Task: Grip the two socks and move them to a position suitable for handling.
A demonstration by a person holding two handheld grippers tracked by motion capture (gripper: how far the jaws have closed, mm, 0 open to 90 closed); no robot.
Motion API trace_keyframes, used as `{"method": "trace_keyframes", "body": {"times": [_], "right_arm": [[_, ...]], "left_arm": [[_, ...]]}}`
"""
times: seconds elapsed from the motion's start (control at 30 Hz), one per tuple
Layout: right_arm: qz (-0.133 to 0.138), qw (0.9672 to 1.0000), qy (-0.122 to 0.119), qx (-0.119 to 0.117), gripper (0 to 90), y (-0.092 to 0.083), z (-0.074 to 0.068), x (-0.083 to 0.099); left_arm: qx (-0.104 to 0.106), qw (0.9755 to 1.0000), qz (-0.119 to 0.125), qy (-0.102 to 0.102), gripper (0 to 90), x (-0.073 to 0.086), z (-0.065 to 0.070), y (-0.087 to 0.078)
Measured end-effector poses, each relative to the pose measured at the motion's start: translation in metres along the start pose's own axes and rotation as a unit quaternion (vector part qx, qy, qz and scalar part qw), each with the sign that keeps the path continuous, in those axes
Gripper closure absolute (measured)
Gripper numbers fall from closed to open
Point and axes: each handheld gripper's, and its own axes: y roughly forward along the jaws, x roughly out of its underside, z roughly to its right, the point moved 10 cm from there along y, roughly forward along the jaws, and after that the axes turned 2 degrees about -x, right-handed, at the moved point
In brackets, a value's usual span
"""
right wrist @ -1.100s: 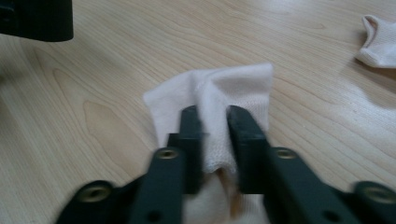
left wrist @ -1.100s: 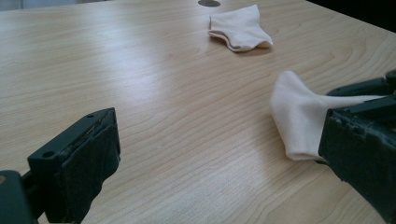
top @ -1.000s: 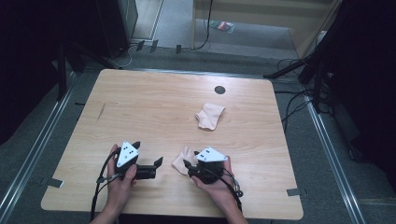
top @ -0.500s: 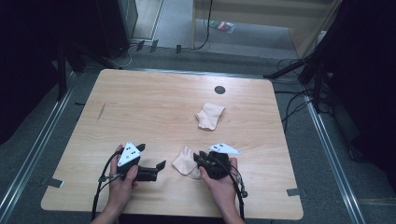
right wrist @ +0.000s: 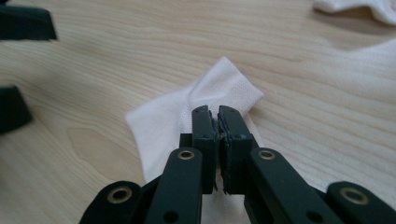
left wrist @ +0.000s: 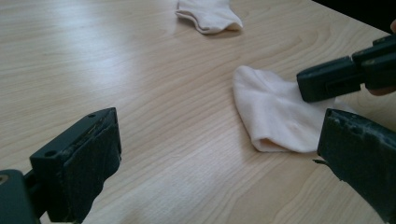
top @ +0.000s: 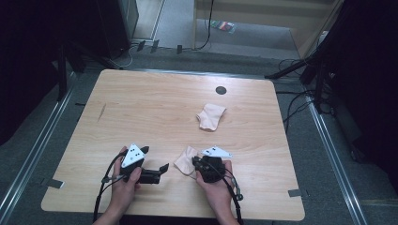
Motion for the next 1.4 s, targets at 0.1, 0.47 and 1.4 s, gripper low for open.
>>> {"method": "trace_keyframes", "body": {"times": [0.1, 0.47, 1.4], "right_arm": [[0.008, 0.9999, -0.006, -0.013, 87.1, -0.003, -0.003, -0.006], [0.066, 0.994, -0.019, -0.085, 87.2, -0.035, -0.034, -0.047], [0.065, 0.9977, -0.017, -0.001, 60.6, -0.025, 0.047, -0.028]], "left_arm": [[0.013, 0.9999, -0.009, 0.0, 0.1, 0.003, 0.006, 0.004], [0.047, 0.9975, -0.053, -0.007, 0.1, 0.01, 0.038, 0.026], [0.056, 0.9933, -0.011, 0.1, 30.7, -0.001, -0.005, -0.011]]}}
